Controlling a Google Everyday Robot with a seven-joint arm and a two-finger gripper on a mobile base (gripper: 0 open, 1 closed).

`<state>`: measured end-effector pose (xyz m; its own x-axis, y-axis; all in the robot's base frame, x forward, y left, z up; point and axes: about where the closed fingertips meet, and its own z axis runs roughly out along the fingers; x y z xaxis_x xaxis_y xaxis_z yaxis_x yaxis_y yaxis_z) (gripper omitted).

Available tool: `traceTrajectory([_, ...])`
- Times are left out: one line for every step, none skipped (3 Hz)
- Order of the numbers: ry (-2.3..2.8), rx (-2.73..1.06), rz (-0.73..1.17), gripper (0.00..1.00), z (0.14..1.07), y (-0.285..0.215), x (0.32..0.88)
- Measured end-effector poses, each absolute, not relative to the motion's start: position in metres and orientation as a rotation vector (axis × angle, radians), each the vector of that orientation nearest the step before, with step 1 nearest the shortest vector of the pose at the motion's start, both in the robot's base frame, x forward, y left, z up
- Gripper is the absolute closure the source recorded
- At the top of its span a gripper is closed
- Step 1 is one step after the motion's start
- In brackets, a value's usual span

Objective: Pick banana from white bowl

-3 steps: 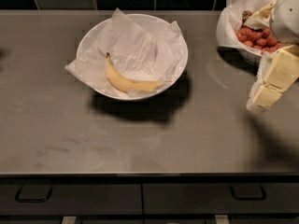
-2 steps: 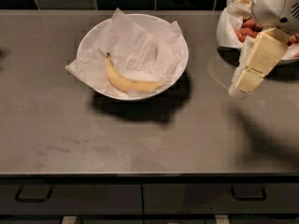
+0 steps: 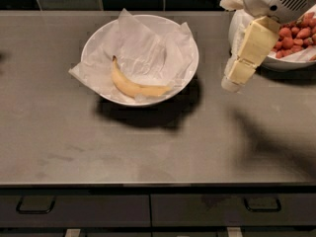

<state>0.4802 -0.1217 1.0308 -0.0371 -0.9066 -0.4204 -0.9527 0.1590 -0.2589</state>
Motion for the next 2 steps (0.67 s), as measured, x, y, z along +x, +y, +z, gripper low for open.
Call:
traceTrajectory([1.965, -1.699, 0.176, 0.00, 1.028, -0.120, 0.485])
traceTrajectory([1.959, -1.687, 0.290, 0.00, 1.016, -0.097, 0.508])
